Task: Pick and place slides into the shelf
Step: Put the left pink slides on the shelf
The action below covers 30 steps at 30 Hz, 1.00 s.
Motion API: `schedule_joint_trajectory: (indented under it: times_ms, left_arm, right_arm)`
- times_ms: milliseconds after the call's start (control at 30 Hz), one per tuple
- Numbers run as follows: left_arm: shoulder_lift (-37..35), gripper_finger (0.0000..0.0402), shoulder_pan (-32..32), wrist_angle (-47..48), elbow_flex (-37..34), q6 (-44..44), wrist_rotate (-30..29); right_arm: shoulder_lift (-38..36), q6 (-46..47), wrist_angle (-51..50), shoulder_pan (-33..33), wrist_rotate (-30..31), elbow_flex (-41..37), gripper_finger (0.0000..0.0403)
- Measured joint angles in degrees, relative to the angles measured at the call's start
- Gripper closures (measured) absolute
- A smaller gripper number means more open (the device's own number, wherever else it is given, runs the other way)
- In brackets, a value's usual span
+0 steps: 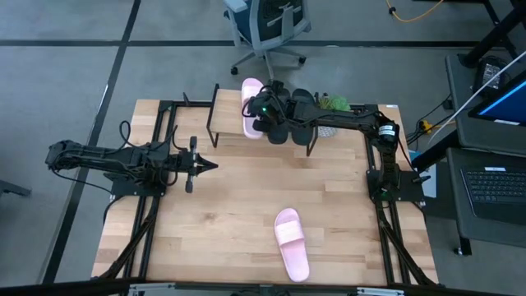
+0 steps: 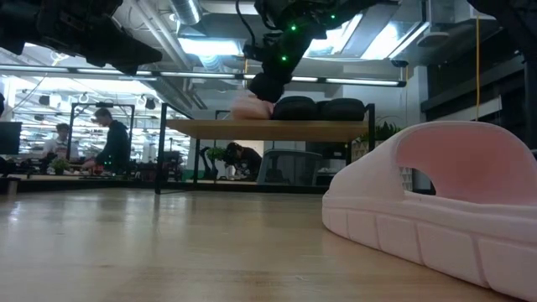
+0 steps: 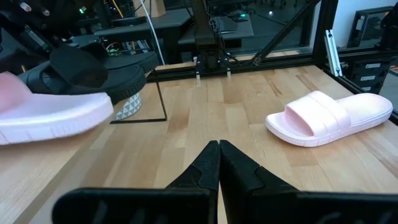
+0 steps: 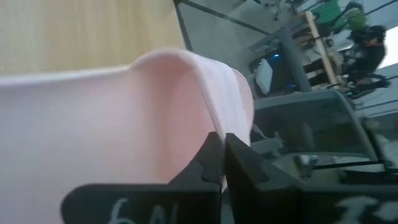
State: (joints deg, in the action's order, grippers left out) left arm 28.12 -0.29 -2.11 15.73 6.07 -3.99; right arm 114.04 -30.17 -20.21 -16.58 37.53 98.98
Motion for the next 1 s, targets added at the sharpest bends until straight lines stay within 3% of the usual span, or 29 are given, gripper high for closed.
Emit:
schedule_joint_trajectory:
  times_ms: [400,1000]
  left_arm:
    - [-0.02,0.0398,0.02,0.00,0.00,0.00,0.00]
    - [0.00,0.0398,0.02,-0.03,0.00,-1.42,0.02]
  right_arm:
    - [-0.02,-4.84,-1.76,1.00,1.72,0.91,0.0397]
    - [-0.13,-4.30,-1.98,1.46,1.86,2.64,0.0397]
